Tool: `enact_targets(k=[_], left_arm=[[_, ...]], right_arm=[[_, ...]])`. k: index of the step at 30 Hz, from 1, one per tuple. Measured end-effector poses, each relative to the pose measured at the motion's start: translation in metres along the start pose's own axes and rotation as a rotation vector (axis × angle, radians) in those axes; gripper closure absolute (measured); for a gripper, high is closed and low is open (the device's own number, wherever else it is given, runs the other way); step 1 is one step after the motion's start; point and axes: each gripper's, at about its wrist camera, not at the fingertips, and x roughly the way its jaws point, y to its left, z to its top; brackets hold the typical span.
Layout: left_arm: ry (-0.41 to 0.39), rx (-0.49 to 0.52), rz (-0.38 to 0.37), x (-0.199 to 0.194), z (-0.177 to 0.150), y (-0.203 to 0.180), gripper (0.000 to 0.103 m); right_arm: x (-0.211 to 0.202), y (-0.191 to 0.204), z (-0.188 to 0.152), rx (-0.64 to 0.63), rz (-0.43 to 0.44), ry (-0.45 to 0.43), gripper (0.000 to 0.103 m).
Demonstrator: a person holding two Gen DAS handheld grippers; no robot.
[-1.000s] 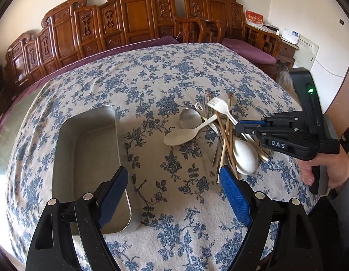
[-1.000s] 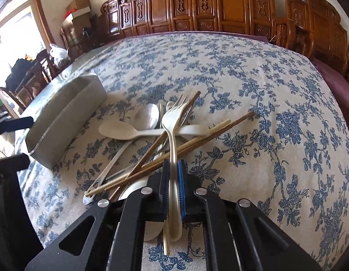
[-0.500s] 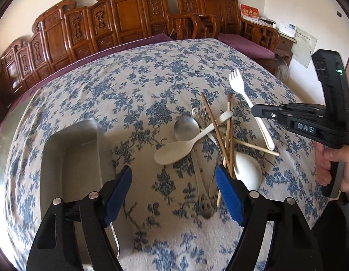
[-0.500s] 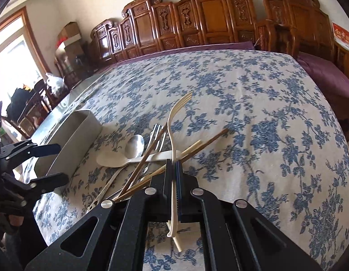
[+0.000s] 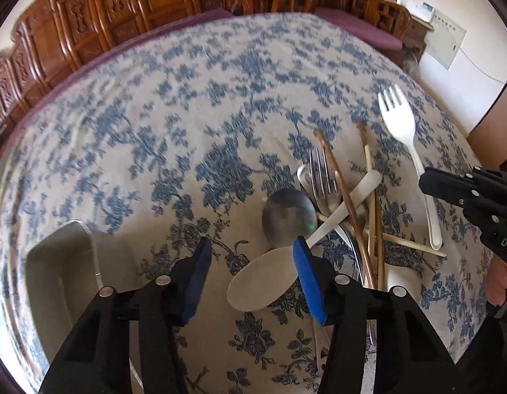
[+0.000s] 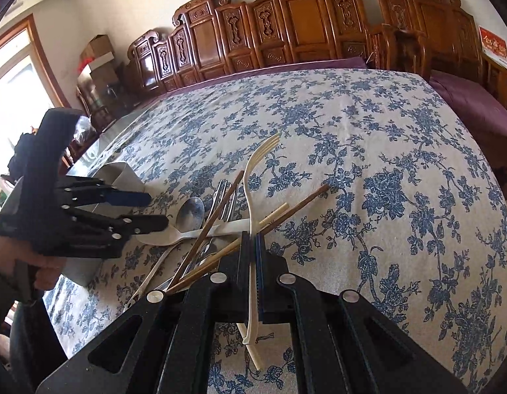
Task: Organize utensils
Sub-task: 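Lift the white fork with the right gripper while the left gripper grasps a white plastic spoon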
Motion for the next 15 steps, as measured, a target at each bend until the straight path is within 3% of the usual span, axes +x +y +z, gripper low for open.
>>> enact_targets(k=[3, 15], left_arm=[[0.044, 0.011, -0.026, 0.007, -0.002, 0.000, 0.054], [0.090, 0.025, -0.046, 0.004, -0.023, -0.003, 0.088]], right_arm=[[0.000, 0.000, 0.000, 0.004, 0.002, -0.003, 0.099], [0.001, 0.001, 0.001, 0.004, 0.002, -0.003, 0.099]])
